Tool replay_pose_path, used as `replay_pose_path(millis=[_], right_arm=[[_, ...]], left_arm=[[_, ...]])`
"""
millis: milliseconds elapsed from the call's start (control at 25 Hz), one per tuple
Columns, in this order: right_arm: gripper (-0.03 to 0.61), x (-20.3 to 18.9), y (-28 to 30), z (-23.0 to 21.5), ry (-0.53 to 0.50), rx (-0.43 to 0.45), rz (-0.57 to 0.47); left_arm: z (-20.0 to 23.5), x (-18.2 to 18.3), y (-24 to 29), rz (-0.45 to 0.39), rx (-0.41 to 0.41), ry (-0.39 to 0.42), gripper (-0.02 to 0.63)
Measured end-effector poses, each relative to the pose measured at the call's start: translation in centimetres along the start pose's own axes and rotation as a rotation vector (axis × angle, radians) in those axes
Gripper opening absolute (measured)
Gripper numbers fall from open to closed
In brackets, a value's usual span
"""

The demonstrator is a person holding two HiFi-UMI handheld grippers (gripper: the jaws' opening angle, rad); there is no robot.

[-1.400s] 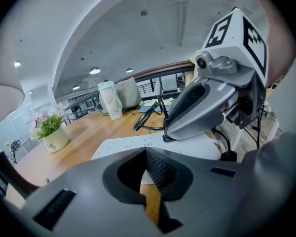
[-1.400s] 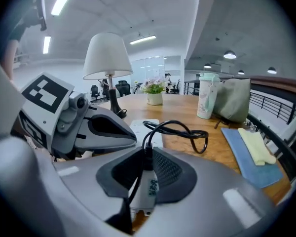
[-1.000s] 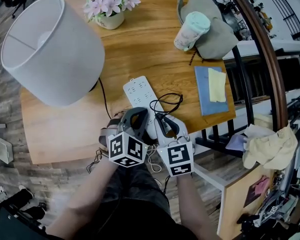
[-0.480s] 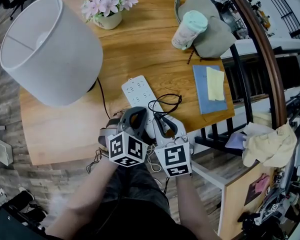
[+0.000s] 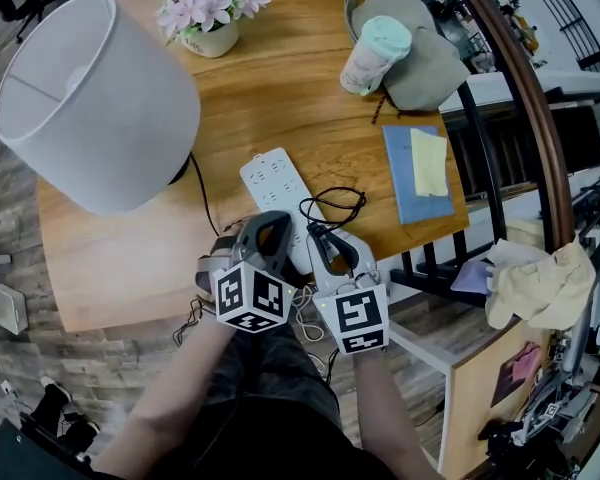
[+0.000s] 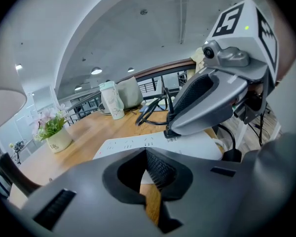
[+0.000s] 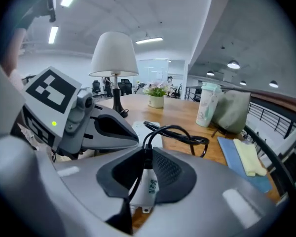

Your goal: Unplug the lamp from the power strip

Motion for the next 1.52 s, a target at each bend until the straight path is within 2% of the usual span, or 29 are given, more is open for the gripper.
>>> replay_pose_path(millis=[120,240,440,600,760,1040,1320,1520], right_arm=[[0.071,1.8,-0.3,0.7,-0.032,0.032,-0.056],[0.071,1.7,-0.1,0.0,0.024,0.022,-0.065],[0.071,0.8,-0.7,-2.6,0.155,-0.05,-0.068],[0.071,-0.6,-0.9,-4.5,0.216,-0.122,-0.041],[0.072,-1.8,-0.8,-5.4,0.213,-0.165,0.003],[0.081,-3.1,-0.1,-5.6,0.19,-0.187,0.086],[0.104,-2.5,-0.9,-6.0,0.21,-0.207,0.061],[0.11,-1.5,-1.9,-6.3,0.205,-0.239,0.009]], left_arm=[[0.1,0.0,0.0,0.0,0.005,0.001,-0.005],[0.1,-0.1,0.0,0.003,0.008,-0.001,-0.005],[-0.1,-0.1,0.0,0.007,0.0,0.033,-0.005],[0.1,-0.1,-0.2,0.018,0.011,0.077,-0.005],[0.3,0.4,-1.2,-0.014,0.031,0.067,-0.005],[1.3,1.2,-2.8,-0.062,0.075,0.039,-0.005],[1.9,1.0,-3.5,-0.071,0.107,0.021,-0.005],[2.4,1.6,-4.0,-0.118,0.113,-0.046,-0.005]])
Point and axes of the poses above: the fingertips, and each gripper's own axes: y forward along the fingers, z to its left, x out of its top, the point moved 1 cm from there along -y, backward along the fingers, and after that the axes turned 3 degrees about -z, right-handed, at the moved point
